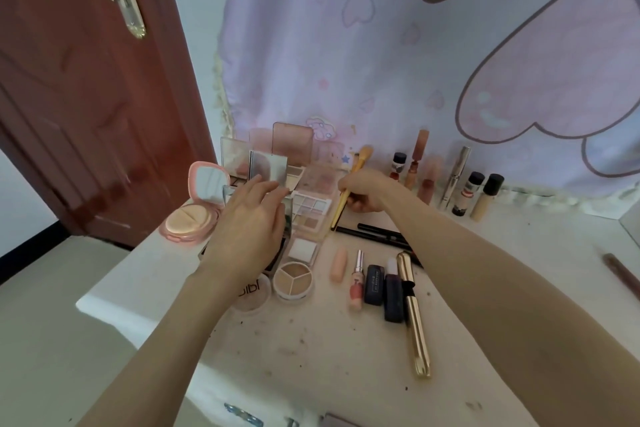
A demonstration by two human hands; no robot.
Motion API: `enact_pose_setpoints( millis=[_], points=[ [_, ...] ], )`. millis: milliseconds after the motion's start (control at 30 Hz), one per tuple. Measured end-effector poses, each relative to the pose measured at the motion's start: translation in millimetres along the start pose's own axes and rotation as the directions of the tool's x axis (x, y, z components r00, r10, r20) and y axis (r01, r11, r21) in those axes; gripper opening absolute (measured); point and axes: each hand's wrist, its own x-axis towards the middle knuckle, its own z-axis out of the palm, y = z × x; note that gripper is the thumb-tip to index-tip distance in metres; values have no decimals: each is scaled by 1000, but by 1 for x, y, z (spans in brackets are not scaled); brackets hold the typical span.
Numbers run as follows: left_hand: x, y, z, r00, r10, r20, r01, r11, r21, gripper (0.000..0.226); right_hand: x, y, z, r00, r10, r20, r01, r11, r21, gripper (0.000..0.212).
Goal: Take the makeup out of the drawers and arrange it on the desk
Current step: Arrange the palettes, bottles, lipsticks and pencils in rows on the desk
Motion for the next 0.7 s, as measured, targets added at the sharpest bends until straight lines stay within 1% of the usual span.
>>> enact_pose_setpoints(
  millis=[167, 367, 600, 700],
  points=[
    [0, 2, 2, 1000, 17, -6, -17, 1000, -25, 27, 5, 0, 0, 1000, 1, 4, 0, 999, -52, 19],
    [-1, 4, 2, 1000, 0, 0, 0, 999, -39, 27, 8, 1, 3, 999, -6, -32, 6, 1000, -3, 13],
    [-1, 4, 1, 1000, -13, 11, 14, 999, -43, 29, 8, 2, 6, 996, -45, -71, 42, 998, -41, 11],
    [-1, 4, 1, 1000, -20, 14, 21, 999, -45, 29, 6, 4, 5, 995, -62, -82, 59, 998, -33, 15]
  ],
)
